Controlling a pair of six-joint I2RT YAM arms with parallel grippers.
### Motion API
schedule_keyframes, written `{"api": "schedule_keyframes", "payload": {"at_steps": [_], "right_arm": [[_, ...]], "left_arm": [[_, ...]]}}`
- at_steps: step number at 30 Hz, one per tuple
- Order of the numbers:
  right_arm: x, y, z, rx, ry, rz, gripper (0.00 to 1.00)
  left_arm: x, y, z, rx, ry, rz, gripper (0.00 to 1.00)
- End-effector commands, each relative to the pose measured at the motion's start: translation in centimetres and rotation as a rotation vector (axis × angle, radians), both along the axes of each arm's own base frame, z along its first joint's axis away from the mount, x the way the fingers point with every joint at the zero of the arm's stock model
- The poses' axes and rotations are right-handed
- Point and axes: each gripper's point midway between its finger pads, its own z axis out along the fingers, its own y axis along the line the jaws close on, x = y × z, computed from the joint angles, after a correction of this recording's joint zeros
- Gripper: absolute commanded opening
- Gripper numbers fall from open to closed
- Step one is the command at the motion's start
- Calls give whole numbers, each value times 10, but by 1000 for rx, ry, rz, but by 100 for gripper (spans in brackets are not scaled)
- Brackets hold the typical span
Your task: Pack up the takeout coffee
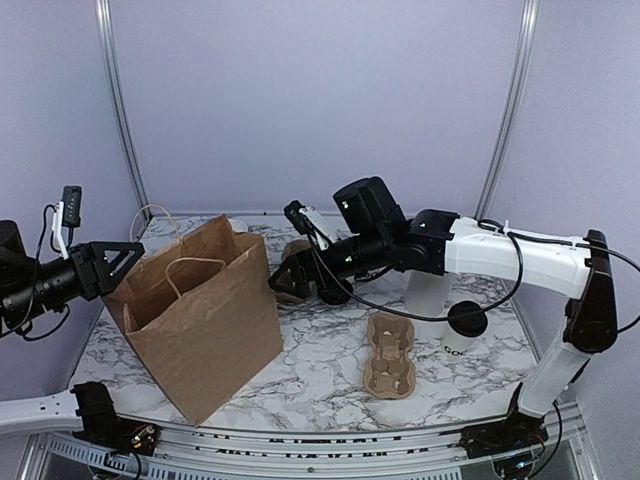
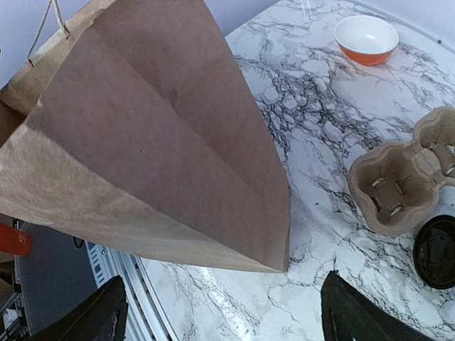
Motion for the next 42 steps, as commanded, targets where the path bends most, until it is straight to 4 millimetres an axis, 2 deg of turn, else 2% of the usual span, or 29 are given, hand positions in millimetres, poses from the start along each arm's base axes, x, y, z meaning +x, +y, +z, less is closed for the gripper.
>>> {"api": "schedule_keyframes", "payload": {"at_steps": [1, 7, 11, 17, 20, 26, 34, 38, 42], "right_arm": [[-1, 7, 11, 40, -13, 8, 91], [2, 7, 10, 31, -25, 1, 91], [2, 6, 10, 26, -31, 1, 91], [2, 3, 12, 19, -46, -2, 91], [2, 3, 13, 22, -52, -2, 91], [3, 0, 14, 22, -61, -11, 91], [1, -5, 15, 31, -68, -19, 91], [0, -9, 16, 35, -73, -23, 91], [-2, -12, 17, 36, -78, -23, 91]], "left_arm": [[10, 24, 3, 135, 5, 127, 68], [21, 17, -5, 377, 90, 121, 61], [25, 17, -11, 518, 163, 122, 60], [27, 13, -15, 654, 247, 97, 59], [30, 15, -21, 704, 278, 103, 55], [38, 2, -27, 745, 299, 56, 46], [65, 0, -36, 781, 329, 69, 45], [70, -12, -44, 760, 353, 24, 44], [69, -25, -56, 742, 392, -41, 36]]}}
